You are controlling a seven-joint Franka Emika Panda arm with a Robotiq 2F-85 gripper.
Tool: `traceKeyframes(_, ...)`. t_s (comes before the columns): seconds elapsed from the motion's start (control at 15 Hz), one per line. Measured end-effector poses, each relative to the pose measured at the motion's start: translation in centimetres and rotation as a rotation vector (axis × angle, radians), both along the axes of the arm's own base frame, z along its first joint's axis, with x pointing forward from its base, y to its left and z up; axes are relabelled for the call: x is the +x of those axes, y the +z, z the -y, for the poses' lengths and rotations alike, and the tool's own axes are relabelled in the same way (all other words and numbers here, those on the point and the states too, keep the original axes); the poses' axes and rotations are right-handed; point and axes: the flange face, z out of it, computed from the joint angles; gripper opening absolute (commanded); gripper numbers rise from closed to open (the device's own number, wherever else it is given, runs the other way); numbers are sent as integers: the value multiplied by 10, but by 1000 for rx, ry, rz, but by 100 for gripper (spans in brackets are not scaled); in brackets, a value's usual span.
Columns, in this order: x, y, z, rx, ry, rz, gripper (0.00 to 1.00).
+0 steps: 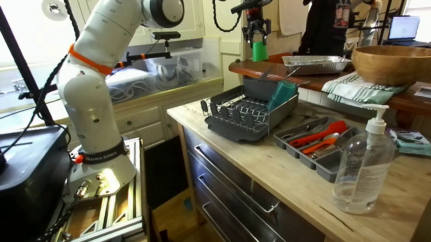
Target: Move the light green cup to the top-left corner, then shift a knife to the right
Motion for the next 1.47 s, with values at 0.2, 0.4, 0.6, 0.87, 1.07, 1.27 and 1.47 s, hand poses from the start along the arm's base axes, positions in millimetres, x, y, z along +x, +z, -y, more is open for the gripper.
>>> traceKeyframes(0.2, 2, 4, -12, -18, 145, -15, 67)
traceKeyframes(0.4, 7, 0, -12, -20, 179, -16, 67)
traceKeyframes(0.6, 7, 0, -12, -19, 182, -15, 67)
traceKeyframes(0.87, 7, 0, -13, -19, 183, -15, 42)
traceKeyframes(1.07, 11, -4, -18, -17, 221, 3, 42)
traceKeyframes(1.27, 23, -5, -27, -29, 327, 72, 42)
traceKeyframes(1.47, 37, -2, -38, -30, 461, 172, 42)
